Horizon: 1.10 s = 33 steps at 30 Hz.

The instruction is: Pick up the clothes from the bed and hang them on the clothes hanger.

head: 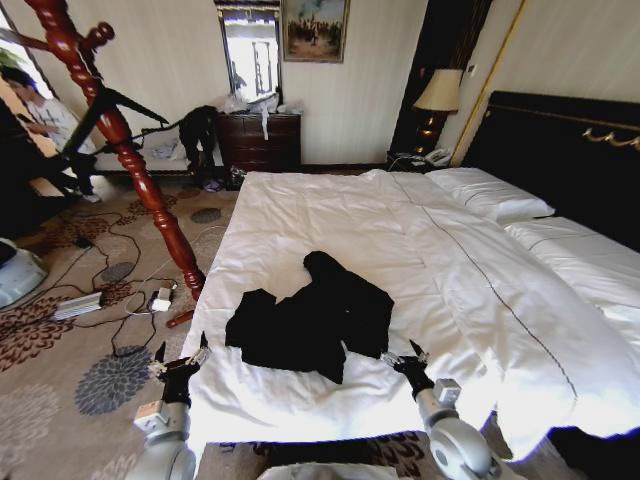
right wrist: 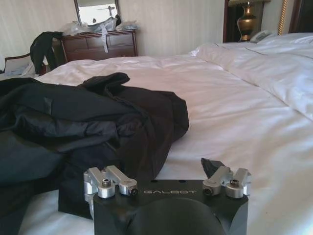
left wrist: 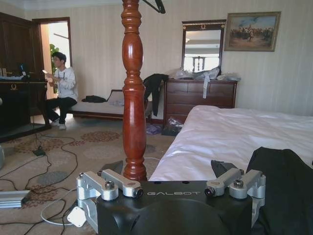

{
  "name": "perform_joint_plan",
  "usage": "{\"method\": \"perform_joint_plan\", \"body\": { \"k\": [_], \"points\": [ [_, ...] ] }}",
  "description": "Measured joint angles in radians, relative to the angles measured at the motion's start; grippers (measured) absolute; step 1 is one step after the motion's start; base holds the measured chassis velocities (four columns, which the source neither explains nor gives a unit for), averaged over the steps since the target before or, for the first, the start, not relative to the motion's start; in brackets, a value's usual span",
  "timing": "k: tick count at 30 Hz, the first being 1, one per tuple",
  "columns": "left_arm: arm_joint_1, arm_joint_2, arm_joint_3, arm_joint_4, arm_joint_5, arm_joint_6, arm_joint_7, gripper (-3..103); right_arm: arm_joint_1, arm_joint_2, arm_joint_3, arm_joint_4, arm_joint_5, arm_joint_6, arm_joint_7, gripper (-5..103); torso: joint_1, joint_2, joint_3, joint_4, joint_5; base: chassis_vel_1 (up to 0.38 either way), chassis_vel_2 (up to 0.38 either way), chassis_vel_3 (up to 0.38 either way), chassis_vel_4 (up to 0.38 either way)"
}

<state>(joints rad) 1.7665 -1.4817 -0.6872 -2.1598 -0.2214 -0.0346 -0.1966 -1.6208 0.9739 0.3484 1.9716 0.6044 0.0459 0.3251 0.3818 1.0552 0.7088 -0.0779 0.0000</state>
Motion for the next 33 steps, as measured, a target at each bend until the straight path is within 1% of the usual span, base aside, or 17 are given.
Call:
{"method": "perform_joint_plan", "body": {
  "k": [1, 3, 6, 7, 10, 12, 13, 14, 16, 17, 19, 20, 22, 25, 29, 32, 33],
  "points": [
    [0.001, 0.001, 0.0, -0.001, 0.0, 0.0, 0.0, 100, 0.004, 0.006, -0.003, -0.006, 0.002, -0.001, 0.0, 79, 0.0, 0.0, 0.0, 0.0, 0.0, 0.0, 0.0, 0.0, 0.0],
    [0.003, 0.001, 0.0, -0.003, 0.0, 0.0, 0.0, 100, 0.01, 0.014, -0.007, -0.014, 0.003, -0.002, 0.001, 79, 0.0, 0.0, 0.0, 0.0, -0.0001, 0.0, 0.0, 0.0, 0.0],
    [0.009, 0.004, -0.003, -0.007, -0.002, -0.001, -0.001, 100, 0.039, 0.04, -0.014, -0.049, 0.004, -0.003, 0.004, 63, 0.0, 0.0, 0.0, 0.0, -0.0001, 0.0, 0.0, 0.0, 0.0],
    [0.009, 0.004, -0.003, -0.007, -0.002, -0.001, -0.001, 100, 0.039, 0.04, -0.014, -0.049, 0.004, -0.003, 0.004, 63, 0.0, 0.0, 0.0, 0.0, -0.0001, 0.0, 0.0, 0.0, 0.0],
    [0.017, 0.004, -0.004, -0.012, -0.002, -0.004, -0.002, 100, 0.076, 0.069, -0.016, -0.082, 0.006, -0.003, 0.013, 47, 0.0, 0.0, 0.0, 0.0, -0.0001, 0.0, 0.0, 0.0, 0.0],
    [0.02, 0.004, -0.005, -0.015, -0.002, -0.006, -0.002, 100, 0.092, 0.081, -0.016, -0.095, 0.006, -0.003, 0.021, 47, 0.0, 0.0, 0.0, 0.0, -0.0001, 0.0, 0.0, 0.0, 0.0],
    [0.023, 0.004, -0.006, -0.017, -0.002, -0.007, -0.002, 100, 0.106, 0.091, -0.016, -0.107, 0.006, -0.003, 0.034, 36, 0.0, 0.0, 0.0, 0.0001, 0.0, 0.0, 0.0, 0.0, 0.0],
    [0.026, 0.004, -0.007, -0.019, -0.003, -0.007, -0.003, 100, 0.113, 0.095, -0.015, -0.112, 0.008, -0.003, 0.043, 36, 0.0, 0.0, 0.0, 0.0002, 0.0, 0.0, 0.0, 0.0, 0.0],
    [0.029, 0.004, -0.01, -0.023, -0.004, -0.008, -0.003, 100, 0.115, 0.094, -0.011, -0.113, 0.01, -0.003, 0.049, 25, 0.0, 0.0, 0.0, 0.0001, 0.0, 0.0, 0.0, 0.0, 0.0],
    [0.029, 0.004, -0.01, -0.023, -0.004, -0.008, -0.003, 100, 0.115, 0.094, -0.011, -0.113, 0.01, -0.003, 0.049, 25, 0.0, 0.0, 0.0, 0.0001, 0.0, 0.0, 0.0, 0.0, 0.0],
    [0.03, 0.004, -0.012, -0.026, -0.004, -0.009, -0.004, 100, 0.106, 0.082, -0.004, -0.102, 0.01, -0.002, 0.048, 14, 0.0, 0.0, 0.0, 0.0, -0.0001, 0.0, 0.0, 0.0, 0.0],
    [0.03, 0.004, -0.012, -0.027, -0.004, -0.009, -0.005, 100, 0.102, 0.078, -0.001, -0.096, 0.01, -0.001, 0.046, 14, 0.0, 0.0, 0.0, 0.0, -0.0001, 0.0, 0.0, 0.0, 0.0],
    [0.031, 0.001, -0.011, -0.028, -0.004, -0.009, -0.005, 100, 0.095, 0.065, 0.013, -0.077, 0.009, 0.003, 0.04, 4, 0.0, 0.0, 0.0, -0.0001, 0.0, 0.0, 0.0, 0.0, 0.0],
    [0.031, 0.0, -0.01, -0.031, -0.004, -0.009, -0.006, 100, 0.093, 0.05, 0.034, -0.051, 0.009, 0.01, 0.029, 1, 0.0, 0.0, 0.0, -0.0001, 0.0001, 0.0, 0.0, 0.0, 0.0],
    [0.029, 0.0, -0.009, -0.035, -0.006, -0.009, -0.007, 100, 0.098, 0.009, 0.092, 0.017, 0.021, 0.02, -0.007, 0, 0.0, 0.0, 0.0, -0.0001, 0.0001, 0.0, 0.0, 0.0, 0.0],
    [0.026, 0.004, -0.01, -0.036, -0.011, -0.009, -0.007, 100, 0.121, -0.06, 0.149, 0.095, 0.088, 0.02, -0.039, 0, 0.0, 0.0, 0.0, -0.0001, 0.0001, 0.0, 0.0, 0.0, 0.0],
    [0.024, 0.007, -0.009, -0.036, -0.017, -0.009, -0.007, 100, 0.143, -0.101, 0.173, 0.128, 0.132, 0.019, -0.048, 0, 0.0, 0.0, 0.0, 0.0, 0.0, 0.0, 0.0, 0.0, 0.0]
  ]
}}
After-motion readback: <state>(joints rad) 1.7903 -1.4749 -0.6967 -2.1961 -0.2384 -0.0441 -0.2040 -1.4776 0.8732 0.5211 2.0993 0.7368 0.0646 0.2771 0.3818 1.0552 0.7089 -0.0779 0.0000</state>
